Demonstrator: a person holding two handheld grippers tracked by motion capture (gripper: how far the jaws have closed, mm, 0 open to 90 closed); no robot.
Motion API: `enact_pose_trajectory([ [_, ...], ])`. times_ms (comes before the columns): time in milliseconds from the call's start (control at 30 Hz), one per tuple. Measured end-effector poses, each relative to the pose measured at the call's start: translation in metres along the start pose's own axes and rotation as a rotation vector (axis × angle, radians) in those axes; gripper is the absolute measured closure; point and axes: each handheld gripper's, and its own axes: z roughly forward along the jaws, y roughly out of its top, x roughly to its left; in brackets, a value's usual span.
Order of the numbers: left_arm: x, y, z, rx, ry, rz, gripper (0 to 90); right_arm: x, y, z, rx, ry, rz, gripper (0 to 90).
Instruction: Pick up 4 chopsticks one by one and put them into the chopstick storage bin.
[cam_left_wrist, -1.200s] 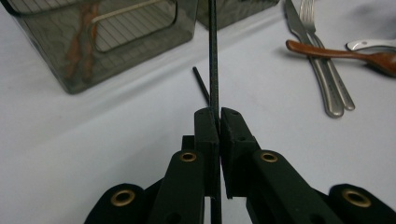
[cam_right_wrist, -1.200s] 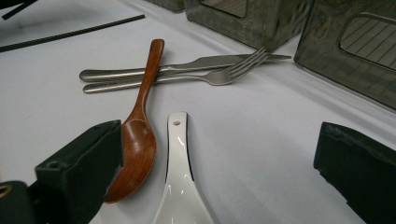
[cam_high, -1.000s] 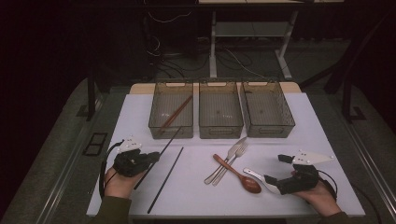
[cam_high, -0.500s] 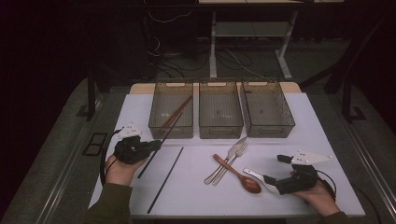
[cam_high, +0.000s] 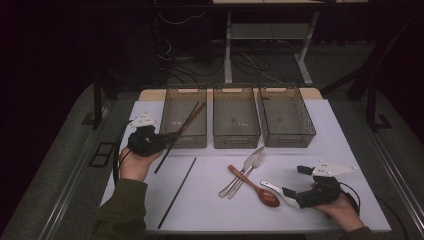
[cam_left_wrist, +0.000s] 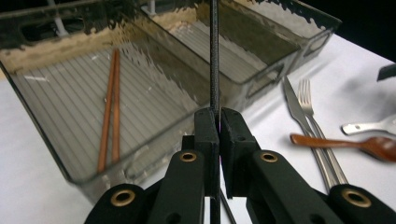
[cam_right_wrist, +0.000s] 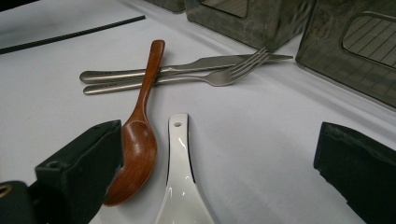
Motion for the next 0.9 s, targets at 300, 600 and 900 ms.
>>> enact_pose_trajectory([
  [300,0.012,0.037,0.012,-0.028,0.03,0.012,85.5,0.0,0.0,0.0,0.0,-0.002,0.004,1.3],
  [600,0.031,0.065,0.033,-0.051,0.093,0.023,85.4,-0.001,0.0,-0.001,-0.005,-0.004,0.002,1.3],
  [900,0.047,0.072,0.062,-0.077,0.139,0.031,85.4,-0.001,0.0,-0.001,-0.006,-0.002,0.0,1.3],
])
